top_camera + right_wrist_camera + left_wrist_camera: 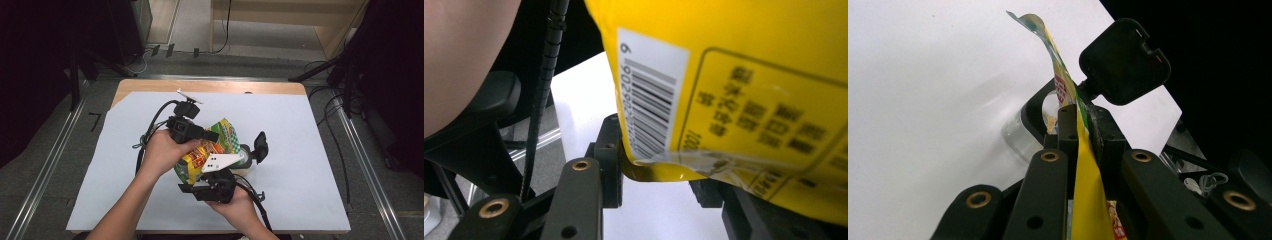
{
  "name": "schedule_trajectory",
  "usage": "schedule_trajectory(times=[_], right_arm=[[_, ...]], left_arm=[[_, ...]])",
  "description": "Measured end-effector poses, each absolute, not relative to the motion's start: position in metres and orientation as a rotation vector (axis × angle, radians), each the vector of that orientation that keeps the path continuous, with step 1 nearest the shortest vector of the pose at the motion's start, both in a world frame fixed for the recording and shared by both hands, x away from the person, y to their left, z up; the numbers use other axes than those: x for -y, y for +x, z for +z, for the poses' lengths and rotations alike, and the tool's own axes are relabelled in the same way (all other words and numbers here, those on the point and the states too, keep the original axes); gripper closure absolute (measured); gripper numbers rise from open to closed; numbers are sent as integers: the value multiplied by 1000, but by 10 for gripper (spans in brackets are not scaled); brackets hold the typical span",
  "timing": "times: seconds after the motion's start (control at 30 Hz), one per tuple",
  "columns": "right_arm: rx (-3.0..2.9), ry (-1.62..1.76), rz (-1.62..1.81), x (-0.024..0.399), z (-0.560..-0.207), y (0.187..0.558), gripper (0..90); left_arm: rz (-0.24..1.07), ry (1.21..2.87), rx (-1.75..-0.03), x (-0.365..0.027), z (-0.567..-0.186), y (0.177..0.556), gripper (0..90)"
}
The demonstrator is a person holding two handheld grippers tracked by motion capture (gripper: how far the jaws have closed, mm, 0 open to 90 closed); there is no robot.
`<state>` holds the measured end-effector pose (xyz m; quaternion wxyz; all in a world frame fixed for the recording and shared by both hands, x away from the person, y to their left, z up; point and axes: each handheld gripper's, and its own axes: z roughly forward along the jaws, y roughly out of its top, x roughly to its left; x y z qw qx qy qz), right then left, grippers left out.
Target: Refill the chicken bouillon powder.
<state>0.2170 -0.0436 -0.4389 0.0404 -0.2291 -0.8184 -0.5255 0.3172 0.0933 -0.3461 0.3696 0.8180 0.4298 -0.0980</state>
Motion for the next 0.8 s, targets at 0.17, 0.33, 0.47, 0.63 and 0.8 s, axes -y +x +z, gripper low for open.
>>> schedule_trajectory(times=[0.17,0.33,0.47,0.63,0.8], right_arm=[[2502,-730,-1611,43,-439,217,662],[2474,-735,-1626,44,-439,217,667],[2467,-737,-1626,43,-439,218,670],[2462,-730,-1640,42,-437,218,671],[2463,-712,-1644,41,-436,218,672]], left_arm=[[-250,2094,-1098,-93,-346,317,853],[-243,2091,-1093,-93,-345,317,849],[-240,2094,-1088,-94,-345,317,849],[-219,2080,-1085,-96,-341,315,845],[-213,2070,-1091,-98,-340,315,844]])
